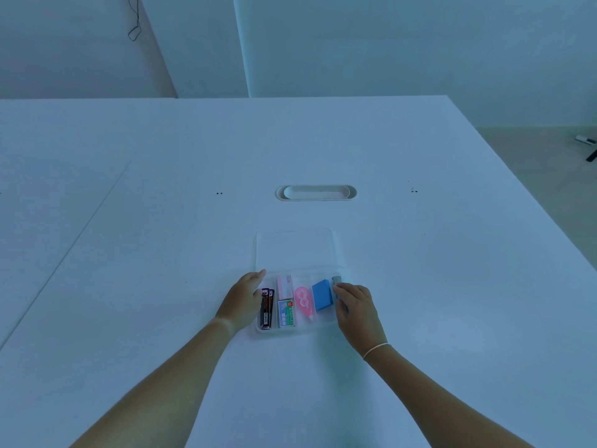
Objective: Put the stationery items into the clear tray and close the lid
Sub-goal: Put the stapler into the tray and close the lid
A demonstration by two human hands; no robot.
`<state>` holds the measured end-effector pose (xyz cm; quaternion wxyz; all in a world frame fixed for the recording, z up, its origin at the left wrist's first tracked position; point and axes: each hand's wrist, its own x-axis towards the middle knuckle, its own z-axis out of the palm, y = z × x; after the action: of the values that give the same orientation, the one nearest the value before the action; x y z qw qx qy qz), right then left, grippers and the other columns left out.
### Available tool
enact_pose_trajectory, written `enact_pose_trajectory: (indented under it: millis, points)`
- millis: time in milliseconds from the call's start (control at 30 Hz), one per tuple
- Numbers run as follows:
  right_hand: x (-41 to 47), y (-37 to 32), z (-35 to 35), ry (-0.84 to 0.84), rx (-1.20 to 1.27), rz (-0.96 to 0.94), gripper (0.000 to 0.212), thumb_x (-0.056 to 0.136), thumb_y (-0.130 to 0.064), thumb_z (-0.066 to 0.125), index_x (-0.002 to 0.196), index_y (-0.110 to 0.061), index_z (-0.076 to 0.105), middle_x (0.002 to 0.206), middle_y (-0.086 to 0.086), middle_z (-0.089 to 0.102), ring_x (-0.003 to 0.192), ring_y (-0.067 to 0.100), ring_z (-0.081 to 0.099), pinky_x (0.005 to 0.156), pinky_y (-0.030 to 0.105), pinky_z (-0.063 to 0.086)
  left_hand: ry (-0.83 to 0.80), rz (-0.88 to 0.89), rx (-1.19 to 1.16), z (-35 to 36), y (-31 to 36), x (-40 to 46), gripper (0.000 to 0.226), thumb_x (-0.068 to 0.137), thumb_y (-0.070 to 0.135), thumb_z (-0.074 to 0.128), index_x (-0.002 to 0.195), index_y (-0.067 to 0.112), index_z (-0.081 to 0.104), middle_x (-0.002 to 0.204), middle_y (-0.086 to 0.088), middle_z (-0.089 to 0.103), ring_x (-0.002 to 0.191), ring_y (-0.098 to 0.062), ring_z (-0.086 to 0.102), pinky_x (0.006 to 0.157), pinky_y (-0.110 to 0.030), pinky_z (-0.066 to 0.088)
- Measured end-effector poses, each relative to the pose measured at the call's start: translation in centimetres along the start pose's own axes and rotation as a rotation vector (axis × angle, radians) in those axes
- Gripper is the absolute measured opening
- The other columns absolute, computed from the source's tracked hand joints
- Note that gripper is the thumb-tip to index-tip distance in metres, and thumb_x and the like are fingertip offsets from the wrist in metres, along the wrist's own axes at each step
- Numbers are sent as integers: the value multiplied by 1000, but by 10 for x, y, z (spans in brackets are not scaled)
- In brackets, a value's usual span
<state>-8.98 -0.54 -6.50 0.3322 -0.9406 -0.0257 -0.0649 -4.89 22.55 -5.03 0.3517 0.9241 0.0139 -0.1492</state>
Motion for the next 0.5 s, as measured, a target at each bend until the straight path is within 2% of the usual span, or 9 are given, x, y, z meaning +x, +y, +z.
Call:
enact_pose_trajectory:
  millis: [100,133,200,300,367,433,467,500]
  points:
    - [8,0,-5,5,96,86,29,89,-5,52,116,-5,61,120,10,63,112,26,51,96,22,37,-5,-8,-41,-3,-1,0,48,97,10,36,144,17,34,152,-4,35,137,-21,36,112,-30,28]
    - [13,-1,-7,17,142,132,29,90,-6,51,117,-7,61,122,9,62,114,24,51,99,23,38,0,-21,-62,-3,-2,1,48,96,12,36,144,18,35,151,-5,35,136,-22,38,111,-31,29]
    - [28,-5,-13,33,265,242,31,91,-7,48,120,-10,59,125,9,60,111,24,54,102,33,44,23,-79,-134,-4,-1,4,48,96,15,37,144,20,34,151,-6,36,135,-23,38,109,-32,31]
    - [53,-9,-20,-8,376,413,36,92,-12,46,128,-12,52,134,8,54,113,22,55,101,31,42,66,-205,-332,-8,4,13,50,95,18,38,145,22,32,148,-8,41,133,-24,42,101,-29,38]
    - [67,-8,-22,-84,419,502,41,93,-15,44,134,-12,44,142,7,47,126,22,47,106,31,35,70,-293,-494,-11,7,20,52,95,19,38,146,21,30,128,-6,56,119,-25,50,101,-36,43]
    - [80,-7,-20,-156,472,552,46,93,-18,43,138,-11,38,147,9,40,134,24,39,112,35,28,62,-362,-647,-13,11,27,52,95,19,38,146,20,28,93,3,56,94,-20,50,86,-32,45]
    - [86,-7,-19,-189,486,570,47,93,-19,43,139,-9,36,148,9,37,136,25,36,114,37,26,58,-389,-730,-14,14,29,52,95,20,38,146,20,27,88,2,51,89,-19,47,80,-29,44]
    - [92,-8,-17,-219,494,586,48,94,-21,42,139,-8,34,150,9,35,137,25,33,116,38,25,54,-414,-814,-14,16,32,51,96,22,38,146,20,27,91,-1,51,89,-19,46,78,-29,42]
